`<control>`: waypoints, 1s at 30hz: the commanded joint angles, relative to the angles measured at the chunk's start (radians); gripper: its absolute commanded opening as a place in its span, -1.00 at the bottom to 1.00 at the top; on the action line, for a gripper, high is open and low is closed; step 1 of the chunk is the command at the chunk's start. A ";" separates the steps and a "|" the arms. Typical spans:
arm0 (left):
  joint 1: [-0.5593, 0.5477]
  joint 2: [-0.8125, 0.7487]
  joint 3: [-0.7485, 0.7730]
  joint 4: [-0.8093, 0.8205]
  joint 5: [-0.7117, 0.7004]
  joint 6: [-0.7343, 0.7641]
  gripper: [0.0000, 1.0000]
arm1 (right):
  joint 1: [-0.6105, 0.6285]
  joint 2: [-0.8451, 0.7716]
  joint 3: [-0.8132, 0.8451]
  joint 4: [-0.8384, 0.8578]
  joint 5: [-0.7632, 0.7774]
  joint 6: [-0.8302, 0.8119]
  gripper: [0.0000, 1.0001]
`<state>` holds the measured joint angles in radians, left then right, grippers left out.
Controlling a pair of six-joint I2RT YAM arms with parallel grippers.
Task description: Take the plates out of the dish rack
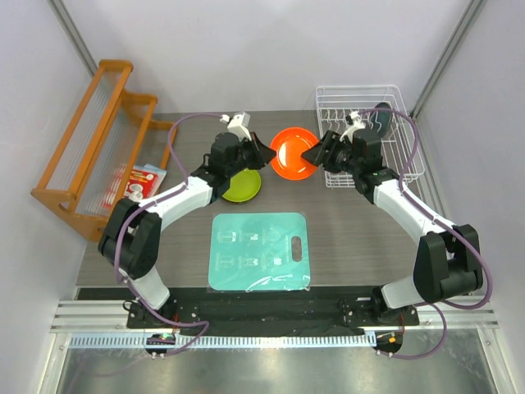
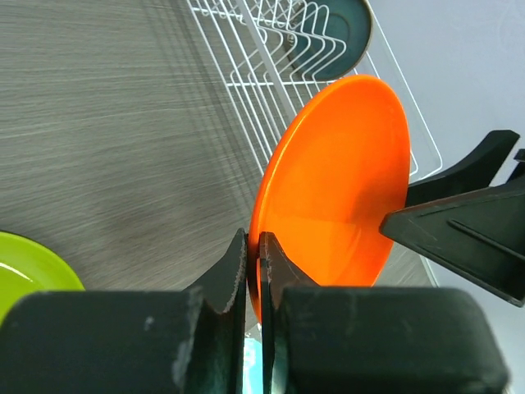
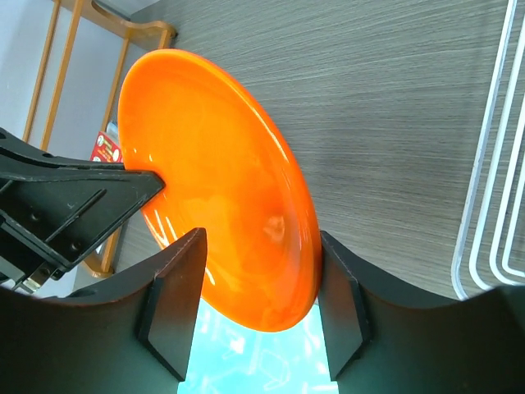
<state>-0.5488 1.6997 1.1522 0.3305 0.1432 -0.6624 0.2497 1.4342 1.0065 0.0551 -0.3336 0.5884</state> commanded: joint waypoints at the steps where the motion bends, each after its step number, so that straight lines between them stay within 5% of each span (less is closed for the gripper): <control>1: 0.006 -0.005 -0.012 -0.041 -0.074 0.061 -1.00 | 0.005 -0.014 0.064 0.061 -0.018 -0.010 0.22; 13: 0.026 -0.035 -0.032 -0.093 -0.166 0.061 -1.00 | -0.003 0.000 0.066 0.015 0.033 -0.053 0.40; 30: 0.200 -0.084 -0.181 -0.102 -0.160 0.024 -1.00 | -0.024 0.060 0.083 0.012 0.021 -0.062 0.42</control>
<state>-0.3859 1.6802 0.9901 0.2073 -0.0002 -0.6235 0.2314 1.4857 1.0439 0.0441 -0.3122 0.5472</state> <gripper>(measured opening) 0.045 0.706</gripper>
